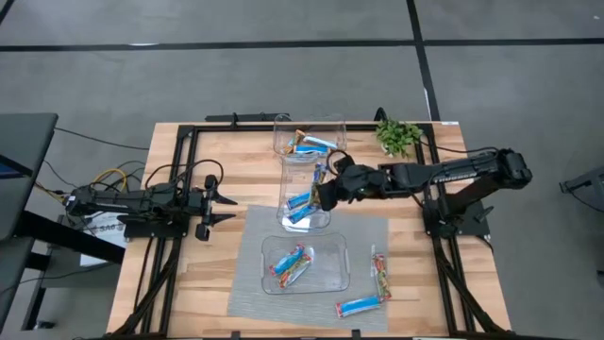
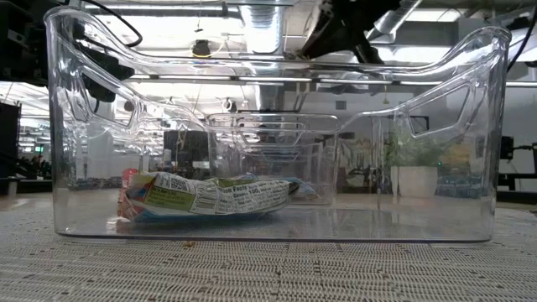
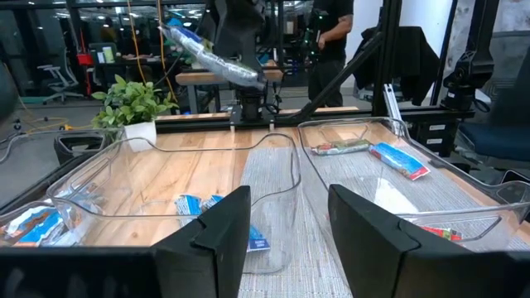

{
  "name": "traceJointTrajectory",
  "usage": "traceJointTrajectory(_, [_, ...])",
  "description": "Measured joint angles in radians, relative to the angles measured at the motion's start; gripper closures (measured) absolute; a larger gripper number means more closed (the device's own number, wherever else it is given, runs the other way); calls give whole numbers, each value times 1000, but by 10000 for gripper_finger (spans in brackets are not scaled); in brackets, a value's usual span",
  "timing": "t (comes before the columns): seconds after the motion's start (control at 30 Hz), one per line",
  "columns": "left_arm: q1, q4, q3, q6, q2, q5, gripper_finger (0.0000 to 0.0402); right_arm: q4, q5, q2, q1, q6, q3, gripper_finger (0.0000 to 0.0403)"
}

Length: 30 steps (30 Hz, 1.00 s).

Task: Pick and place Granola Bars by type
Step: Put the blue granola bar into the middle transparent bin

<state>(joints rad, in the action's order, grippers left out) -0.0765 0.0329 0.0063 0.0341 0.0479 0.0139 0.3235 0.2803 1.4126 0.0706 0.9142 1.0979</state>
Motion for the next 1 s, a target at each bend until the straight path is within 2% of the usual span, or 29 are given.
traceJointTrajectory(0.43, [0, 0, 0, 0, 0, 0, 244, 21, -54, 79, -50, -137, 3, 395])
traceJointTrajectory(0.73, [0, 0, 0, 0, 0, 0, 244, 27, -35, 145, -115, -163, 2, 395])
traceJointTrajectory(1.0, [0, 0, 0, 0, 0, 0, 244, 27, -39, 148, -126, -167, 3, 388])
